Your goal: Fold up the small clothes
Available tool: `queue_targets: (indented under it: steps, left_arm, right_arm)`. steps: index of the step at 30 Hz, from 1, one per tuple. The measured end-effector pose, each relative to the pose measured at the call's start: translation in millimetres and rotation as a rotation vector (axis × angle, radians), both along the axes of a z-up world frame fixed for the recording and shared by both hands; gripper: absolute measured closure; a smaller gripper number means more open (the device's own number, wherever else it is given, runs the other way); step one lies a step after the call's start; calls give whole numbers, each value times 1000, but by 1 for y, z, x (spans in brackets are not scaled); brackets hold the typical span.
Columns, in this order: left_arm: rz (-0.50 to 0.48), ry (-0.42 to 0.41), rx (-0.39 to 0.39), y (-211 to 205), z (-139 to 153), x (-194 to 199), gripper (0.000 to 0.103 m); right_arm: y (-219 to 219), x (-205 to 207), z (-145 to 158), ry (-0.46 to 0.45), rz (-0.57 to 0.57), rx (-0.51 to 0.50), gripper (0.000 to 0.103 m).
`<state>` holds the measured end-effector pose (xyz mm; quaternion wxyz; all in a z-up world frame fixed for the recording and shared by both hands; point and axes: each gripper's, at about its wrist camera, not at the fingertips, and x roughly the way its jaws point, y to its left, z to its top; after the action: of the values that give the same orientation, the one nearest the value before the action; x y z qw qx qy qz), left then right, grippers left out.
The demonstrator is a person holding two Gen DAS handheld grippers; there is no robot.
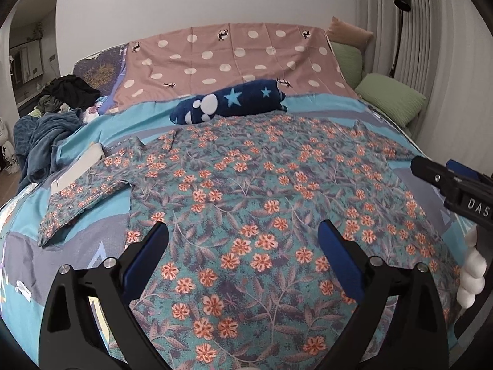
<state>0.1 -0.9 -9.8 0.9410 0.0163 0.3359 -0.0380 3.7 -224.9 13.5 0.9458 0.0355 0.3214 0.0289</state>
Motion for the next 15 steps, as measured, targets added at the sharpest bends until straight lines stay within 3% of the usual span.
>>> queue_targets:
  steps: [15]
  left_arm:
    - [16, -21, -24, 4, -1, -4, 7]
  right_arm:
    - [1, -1, 0, -1, -2, -10, 2]
